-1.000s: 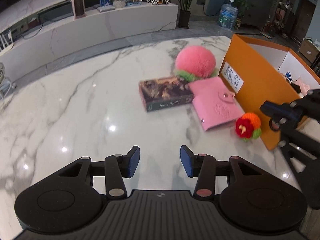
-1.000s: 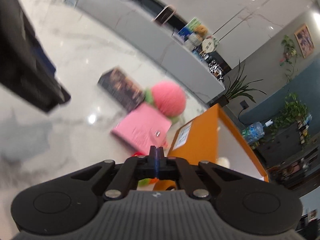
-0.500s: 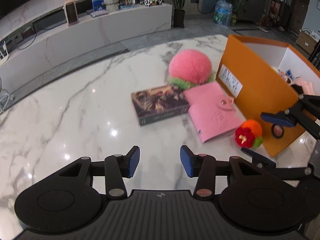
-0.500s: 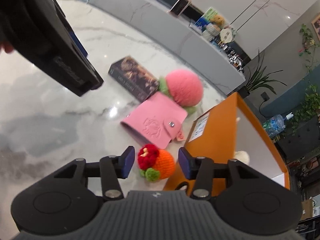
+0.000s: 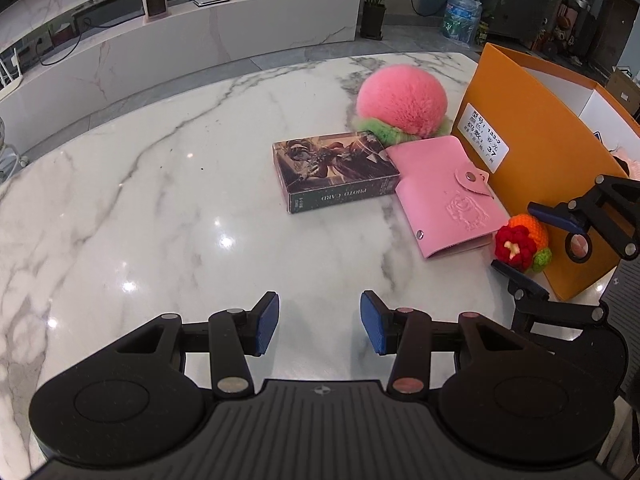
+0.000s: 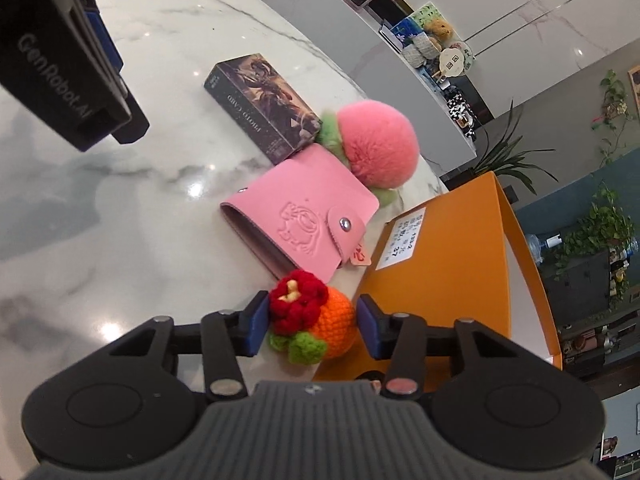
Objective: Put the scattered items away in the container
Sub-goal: 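Grasp the crocheted fruit toy with the right tool beside the box, then lift fruit toy into the box with right tool while left tool grasps pink pompom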
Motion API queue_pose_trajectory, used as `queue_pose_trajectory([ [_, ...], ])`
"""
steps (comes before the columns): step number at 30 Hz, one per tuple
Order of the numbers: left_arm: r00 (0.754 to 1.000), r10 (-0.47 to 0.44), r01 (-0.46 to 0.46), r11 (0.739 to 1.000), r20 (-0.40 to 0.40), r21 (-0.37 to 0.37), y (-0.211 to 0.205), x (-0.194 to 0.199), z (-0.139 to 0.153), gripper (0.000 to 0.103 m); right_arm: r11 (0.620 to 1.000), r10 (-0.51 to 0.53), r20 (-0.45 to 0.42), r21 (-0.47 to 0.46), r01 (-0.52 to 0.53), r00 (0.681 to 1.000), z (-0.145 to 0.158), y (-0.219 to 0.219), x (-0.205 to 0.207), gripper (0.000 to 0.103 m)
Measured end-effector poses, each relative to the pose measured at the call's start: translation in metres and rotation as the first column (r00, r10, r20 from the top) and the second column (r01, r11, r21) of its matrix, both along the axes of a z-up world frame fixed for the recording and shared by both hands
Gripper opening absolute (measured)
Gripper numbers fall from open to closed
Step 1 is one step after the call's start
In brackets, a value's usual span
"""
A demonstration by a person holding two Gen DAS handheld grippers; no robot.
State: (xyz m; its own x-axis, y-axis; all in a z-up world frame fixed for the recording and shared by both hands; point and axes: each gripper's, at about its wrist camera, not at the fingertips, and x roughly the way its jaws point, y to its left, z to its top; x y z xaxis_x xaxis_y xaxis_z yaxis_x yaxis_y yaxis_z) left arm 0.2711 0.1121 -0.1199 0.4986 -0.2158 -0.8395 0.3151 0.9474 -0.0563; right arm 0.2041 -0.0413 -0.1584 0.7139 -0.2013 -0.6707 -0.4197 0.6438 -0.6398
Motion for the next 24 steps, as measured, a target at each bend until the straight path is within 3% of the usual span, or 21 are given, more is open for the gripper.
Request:
queue_pose_trajectory([
  [7, 1.000, -0.014, 0.014, 1.000, 0.005, -0.011, 0.001, -0.006, 0.010, 0.053, 0.997, -0.002, 0.037, 0.079, -0.001, 0.999, 0.019, -0.006, -0.011, 0.046],
  [13, 0.994, -0.094, 0.095, 0.995, 0.055, -0.022, -0.016, -0.002, 0.028, 0.053, 0.956, -0.020, 0.058, 0.294, 0.002, 0.998, 0.074, -0.022, -0.012, 0.046],
  [17, 0.984, -0.144, 0.145, 0.989, 0.109, -0.006, -0.034, 0.012, 0.041, 0.053, 0.934, -0.025, 0.120, 0.357, -0.019, 0.992, 0.104, -0.034, -0.008, 0.046],
  [24, 0.956, -0.227, 0.225, 0.974, 0.185, 0.030, -0.071, 0.051, 0.052, 0.066, 0.902, -0.118, 0.165, 0.431, 0.037, 0.979, 0.129, -0.070, 0.019, 0.046],
])
